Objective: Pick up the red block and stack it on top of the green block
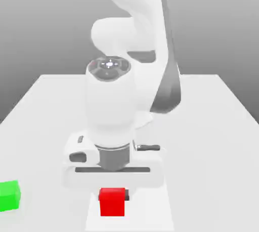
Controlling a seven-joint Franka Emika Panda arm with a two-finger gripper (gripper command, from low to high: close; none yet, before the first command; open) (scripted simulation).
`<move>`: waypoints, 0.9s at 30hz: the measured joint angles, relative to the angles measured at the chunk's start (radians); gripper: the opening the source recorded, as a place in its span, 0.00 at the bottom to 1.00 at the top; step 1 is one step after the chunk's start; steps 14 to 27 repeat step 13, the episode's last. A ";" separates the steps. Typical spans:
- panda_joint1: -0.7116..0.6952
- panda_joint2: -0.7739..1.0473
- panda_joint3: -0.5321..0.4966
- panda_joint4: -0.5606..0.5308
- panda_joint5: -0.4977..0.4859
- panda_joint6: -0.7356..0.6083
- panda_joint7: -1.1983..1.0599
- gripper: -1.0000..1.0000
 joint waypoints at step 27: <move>-0.245 0.134 -0.159 0.065 0.178 0.050 0.097 1.00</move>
